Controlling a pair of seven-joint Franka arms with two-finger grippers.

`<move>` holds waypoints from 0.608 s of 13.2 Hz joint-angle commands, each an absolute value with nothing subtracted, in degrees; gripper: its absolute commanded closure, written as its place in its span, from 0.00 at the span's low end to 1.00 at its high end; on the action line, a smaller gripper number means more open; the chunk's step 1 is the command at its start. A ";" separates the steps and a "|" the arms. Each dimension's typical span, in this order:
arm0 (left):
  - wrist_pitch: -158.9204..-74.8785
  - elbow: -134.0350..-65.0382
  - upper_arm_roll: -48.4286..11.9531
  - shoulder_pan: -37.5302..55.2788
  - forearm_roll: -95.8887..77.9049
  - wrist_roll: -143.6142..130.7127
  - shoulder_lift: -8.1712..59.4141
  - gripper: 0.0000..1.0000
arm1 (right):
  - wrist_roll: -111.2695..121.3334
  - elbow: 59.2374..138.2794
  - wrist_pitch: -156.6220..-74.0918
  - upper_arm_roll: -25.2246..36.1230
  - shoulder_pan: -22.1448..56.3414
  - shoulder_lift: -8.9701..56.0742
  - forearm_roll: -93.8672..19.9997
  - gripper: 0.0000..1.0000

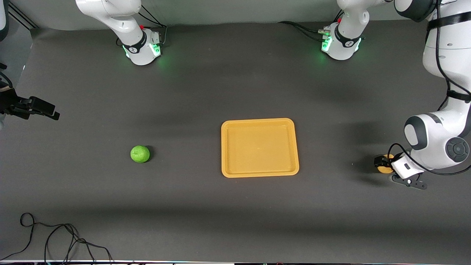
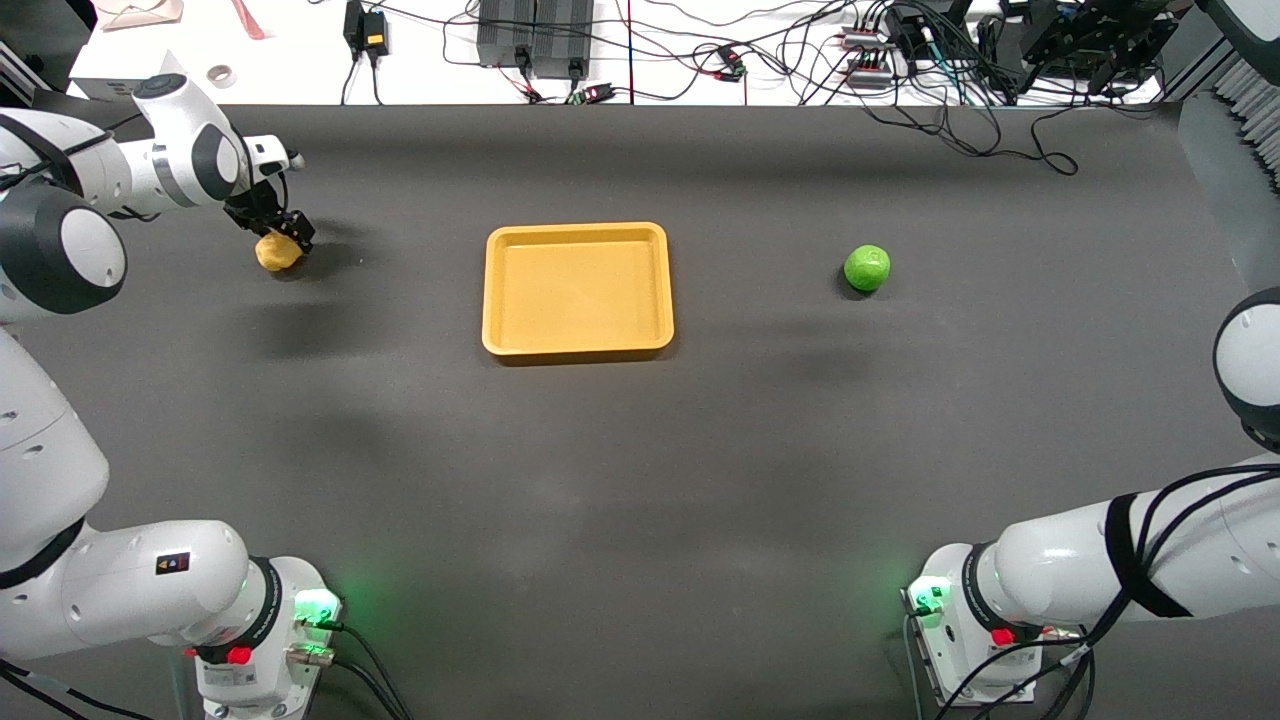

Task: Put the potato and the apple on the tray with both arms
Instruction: 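Close the left gripper around the yellow potato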

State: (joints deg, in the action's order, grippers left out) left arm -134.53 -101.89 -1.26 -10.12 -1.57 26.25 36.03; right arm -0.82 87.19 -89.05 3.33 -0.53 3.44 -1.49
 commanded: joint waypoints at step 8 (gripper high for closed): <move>-116.47 -99.94 -1.23 -7.48 -1.50 24.35 23.30 0.62 | -0.70 87.36 -88.86 3.43 -0.35 2.91 -1.14 0.00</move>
